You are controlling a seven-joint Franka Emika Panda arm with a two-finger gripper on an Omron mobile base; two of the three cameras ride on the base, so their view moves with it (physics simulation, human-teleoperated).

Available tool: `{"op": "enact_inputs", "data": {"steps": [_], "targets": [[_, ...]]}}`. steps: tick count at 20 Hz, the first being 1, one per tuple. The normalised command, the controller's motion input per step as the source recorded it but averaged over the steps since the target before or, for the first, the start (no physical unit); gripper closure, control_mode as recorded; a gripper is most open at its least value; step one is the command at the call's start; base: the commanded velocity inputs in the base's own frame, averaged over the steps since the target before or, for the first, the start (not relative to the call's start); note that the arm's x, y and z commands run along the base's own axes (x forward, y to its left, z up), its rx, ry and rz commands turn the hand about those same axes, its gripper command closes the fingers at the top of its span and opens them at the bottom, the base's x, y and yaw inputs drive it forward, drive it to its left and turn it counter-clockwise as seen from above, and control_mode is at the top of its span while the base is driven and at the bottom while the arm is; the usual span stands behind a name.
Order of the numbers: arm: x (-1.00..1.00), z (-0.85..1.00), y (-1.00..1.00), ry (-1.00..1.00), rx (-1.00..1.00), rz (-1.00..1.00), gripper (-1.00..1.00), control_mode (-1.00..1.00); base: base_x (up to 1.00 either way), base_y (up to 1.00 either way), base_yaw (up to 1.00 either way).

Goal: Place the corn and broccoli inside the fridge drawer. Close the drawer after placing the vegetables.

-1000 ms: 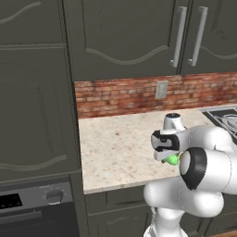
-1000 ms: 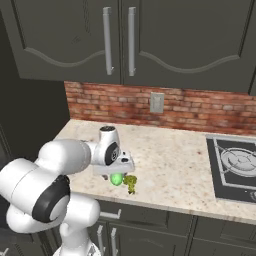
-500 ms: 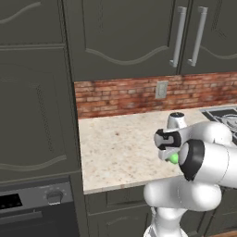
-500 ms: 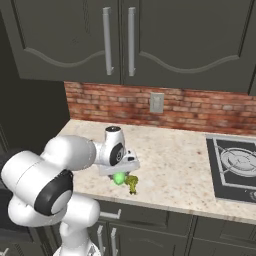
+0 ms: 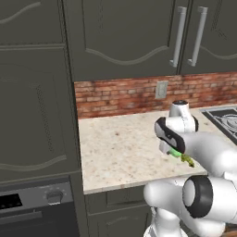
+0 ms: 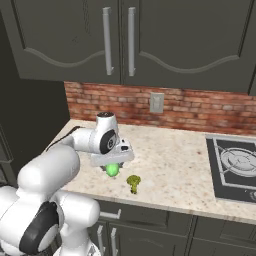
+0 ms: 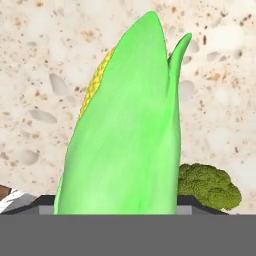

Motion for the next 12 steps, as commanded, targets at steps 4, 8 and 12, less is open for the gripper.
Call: {"op": "enact_inputs", "data": {"steps": [4, 8, 12], "targets": [[-0.67, 1.0, 0.34, -0.04, 0.0, 0.0, 1.0, -1.0, 0.0, 0.0, 0.0], [-0.56, 1.0, 0.6, -0.05, 0.0, 0.0, 1.0, -1.0, 0.0, 0.0, 0.0], [-0.39, 0.65, 0.33, -0.01, 0.0, 0.0, 1.0, -1.0, 0.0, 0.0, 0.0]]}}
